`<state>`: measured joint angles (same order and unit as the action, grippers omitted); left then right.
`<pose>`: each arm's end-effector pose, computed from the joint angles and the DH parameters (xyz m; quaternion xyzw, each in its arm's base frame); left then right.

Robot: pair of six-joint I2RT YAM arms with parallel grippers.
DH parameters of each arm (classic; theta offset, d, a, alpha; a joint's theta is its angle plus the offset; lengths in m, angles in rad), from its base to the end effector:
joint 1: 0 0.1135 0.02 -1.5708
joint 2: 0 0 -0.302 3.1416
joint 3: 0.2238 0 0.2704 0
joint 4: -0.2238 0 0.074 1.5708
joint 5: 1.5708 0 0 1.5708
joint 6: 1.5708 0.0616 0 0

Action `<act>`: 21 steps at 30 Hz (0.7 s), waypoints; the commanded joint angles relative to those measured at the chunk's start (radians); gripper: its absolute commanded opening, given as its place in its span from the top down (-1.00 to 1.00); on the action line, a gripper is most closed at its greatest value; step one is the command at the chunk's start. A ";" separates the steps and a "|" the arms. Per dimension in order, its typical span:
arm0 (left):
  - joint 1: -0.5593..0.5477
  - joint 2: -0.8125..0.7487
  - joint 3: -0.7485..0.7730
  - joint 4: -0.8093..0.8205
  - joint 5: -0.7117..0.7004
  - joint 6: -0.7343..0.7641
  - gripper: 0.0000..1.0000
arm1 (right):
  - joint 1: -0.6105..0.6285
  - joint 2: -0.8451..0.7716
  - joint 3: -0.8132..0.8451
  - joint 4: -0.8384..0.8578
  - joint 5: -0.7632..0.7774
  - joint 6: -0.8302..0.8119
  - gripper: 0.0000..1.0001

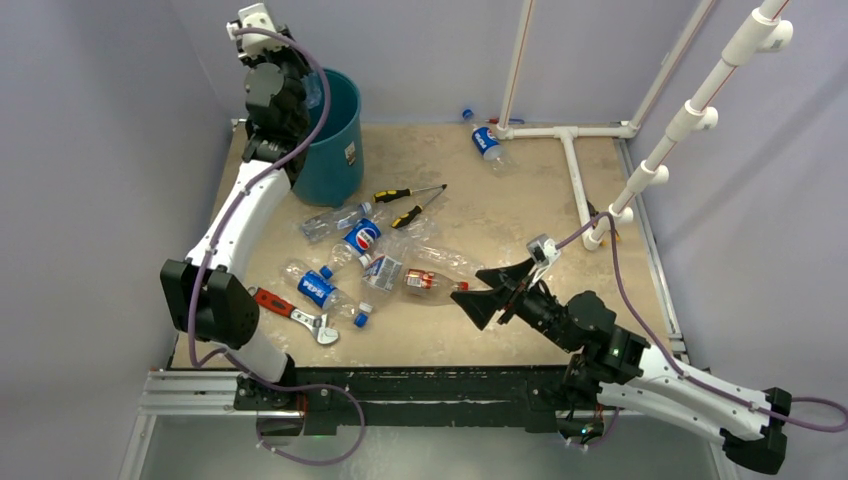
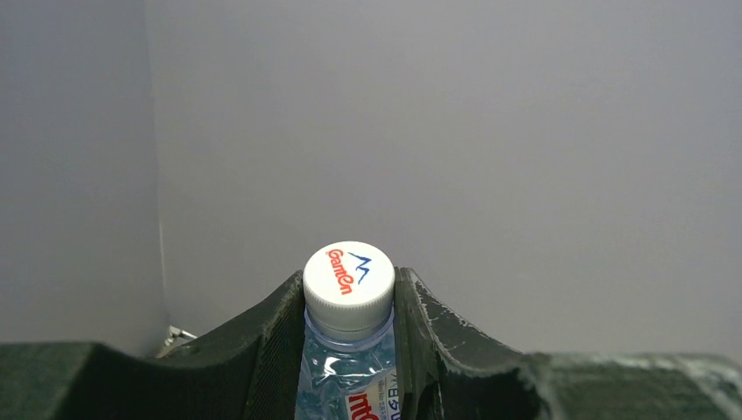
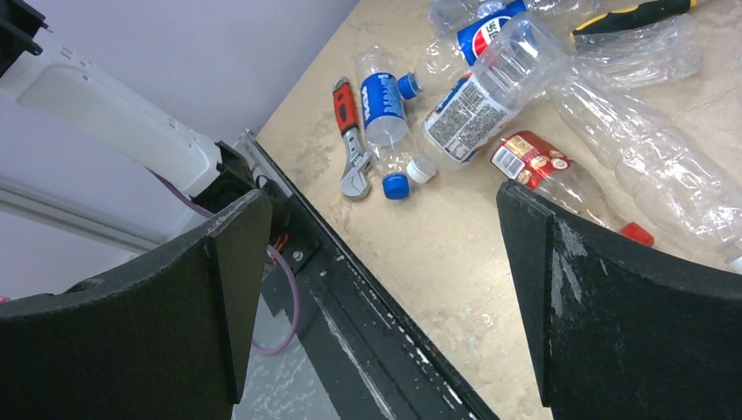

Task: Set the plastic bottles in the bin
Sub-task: Place the plastic bottle in the trash bin.

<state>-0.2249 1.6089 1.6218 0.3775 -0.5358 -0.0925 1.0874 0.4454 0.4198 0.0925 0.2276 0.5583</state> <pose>0.4084 -0.0612 0.5270 -0.1839 0.5500 0.0188 0.8144 0.0803 0.1231 0.3058 -0.0974 0.6767 0.4792 0.5504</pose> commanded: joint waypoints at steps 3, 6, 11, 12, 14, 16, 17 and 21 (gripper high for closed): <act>0.003 0.029 -0.111 0.044 0.037 -0.092 1.00 | 0.005 -0.013 0.014 -0.047 0.031 0.003 -0.97; 0.008 0.042 -0.147 0.046 0.036 -0.116 1.00 | 0.006 -0.011 0.032 -0.064 0.061 -0.005 -0.97; 0.011 0.045 -0.168 0.015 0.051 -0.129 0.72 | 0.005 -0.019 0.031 -0.080 0.082 -0.006 -0.97; 0.010 0.039 -0.169 0.009 0.061 -0.131 0.38 | 0.005 -0.021 0.031 -0.084 0.082 -0.006 -0.97; 0.011 0.022 -0.176 0.014 0.077 -0.138 -0.10 | 0.005 -0.027 0.036 -0.090 0.081 -0.007 -0.97; 0.010 0.002 -0.174 0.017 0.081 -0.149 -0.36 | 0.006 -0.031 0.045 -0.109 0.083 -0.014 -0.98; 0.010 -0.007 -0.169 0.014 0.085 -0.150 -0.43 | 0.005 -0.032 0.053 -0.126 0.087 -0.017 -0.98; 0.010 -0.069 -0.151 -0.047 0.092 -0.163 -0.65 | 0.005 -0.045 0.077 -0.159 0.118 -0.021 -0.98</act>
<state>-0.2226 1.6501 1.4429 0.3408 -0.4683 -0.2256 1.0874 0.4210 0.4370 -0.0360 0.2958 0.5533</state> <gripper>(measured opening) 0.778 0.987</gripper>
